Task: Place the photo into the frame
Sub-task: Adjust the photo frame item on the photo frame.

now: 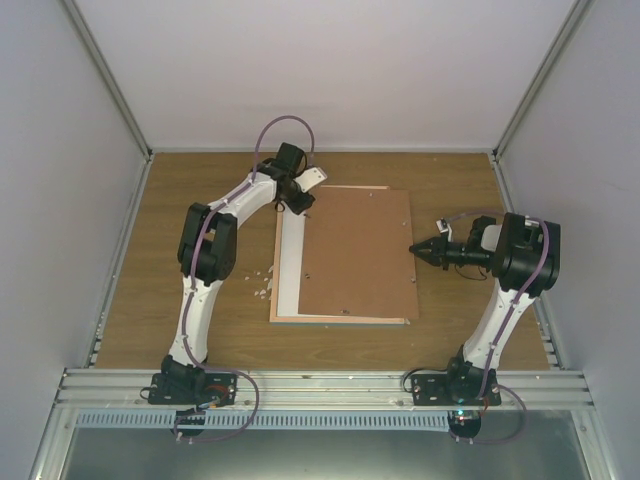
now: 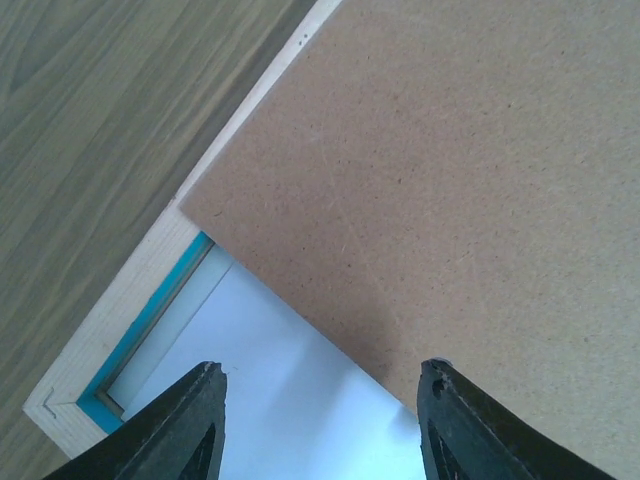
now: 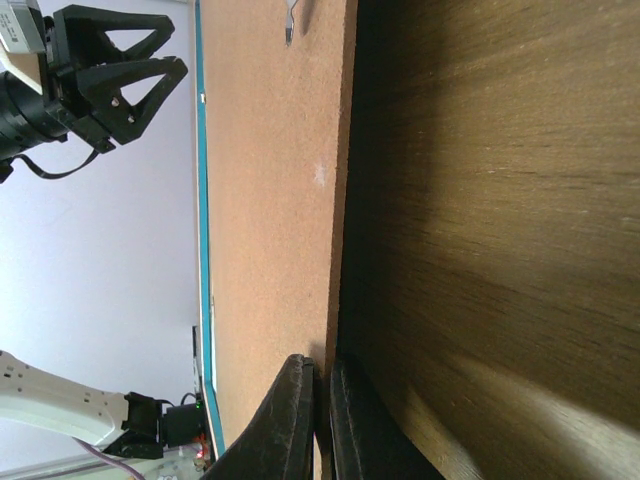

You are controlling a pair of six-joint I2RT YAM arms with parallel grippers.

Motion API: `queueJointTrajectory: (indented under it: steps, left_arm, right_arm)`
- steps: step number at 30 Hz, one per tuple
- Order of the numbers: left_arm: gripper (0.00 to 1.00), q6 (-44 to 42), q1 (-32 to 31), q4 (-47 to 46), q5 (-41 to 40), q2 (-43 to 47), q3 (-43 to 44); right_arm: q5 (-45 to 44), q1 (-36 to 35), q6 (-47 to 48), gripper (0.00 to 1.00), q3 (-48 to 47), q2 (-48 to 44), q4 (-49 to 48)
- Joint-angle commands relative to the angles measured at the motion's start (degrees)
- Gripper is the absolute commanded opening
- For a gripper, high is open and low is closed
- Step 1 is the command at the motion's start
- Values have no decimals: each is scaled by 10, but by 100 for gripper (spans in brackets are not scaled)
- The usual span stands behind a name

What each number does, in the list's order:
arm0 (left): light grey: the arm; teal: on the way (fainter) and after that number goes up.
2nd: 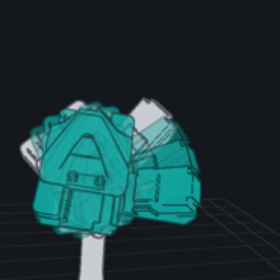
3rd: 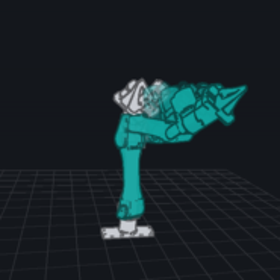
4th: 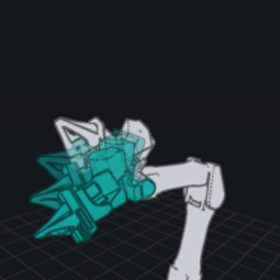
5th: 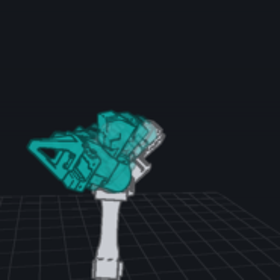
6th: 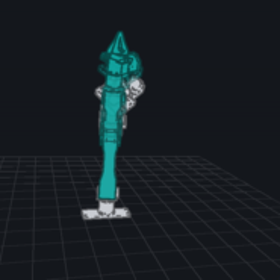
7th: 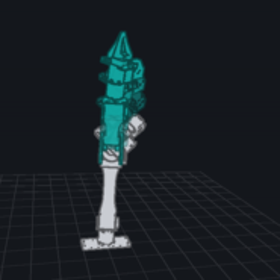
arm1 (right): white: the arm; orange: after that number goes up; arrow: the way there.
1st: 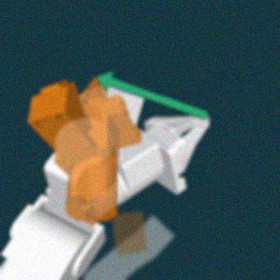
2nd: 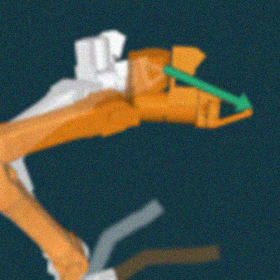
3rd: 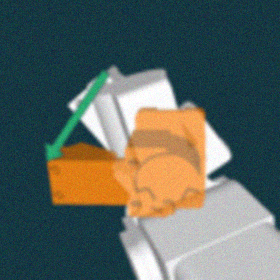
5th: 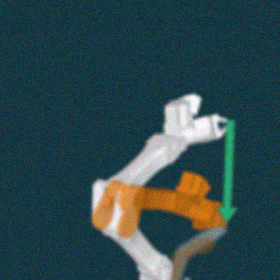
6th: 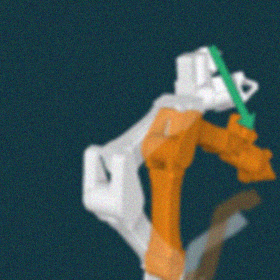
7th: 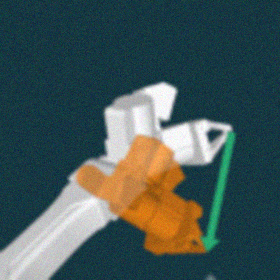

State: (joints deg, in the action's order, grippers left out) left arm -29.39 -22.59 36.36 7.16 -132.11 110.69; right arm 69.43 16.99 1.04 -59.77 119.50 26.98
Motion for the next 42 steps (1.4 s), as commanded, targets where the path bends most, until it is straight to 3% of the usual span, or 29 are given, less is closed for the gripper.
queueJointTrajectory:
  steps: [1,27,42]
  left_arm:
    - [54,-16,2,-18,-15,-10,3]
    - [42,-26,-8,-7,10,45,-94]
    - [41,-28,-50,-6,6,74,-122]
  right_arm:
    - [-70,-2,23,1,7,3,-12]
    - [-71,-3,19,0,7,3,-17]
    - [-69,-6,19,1,7,1,-18]
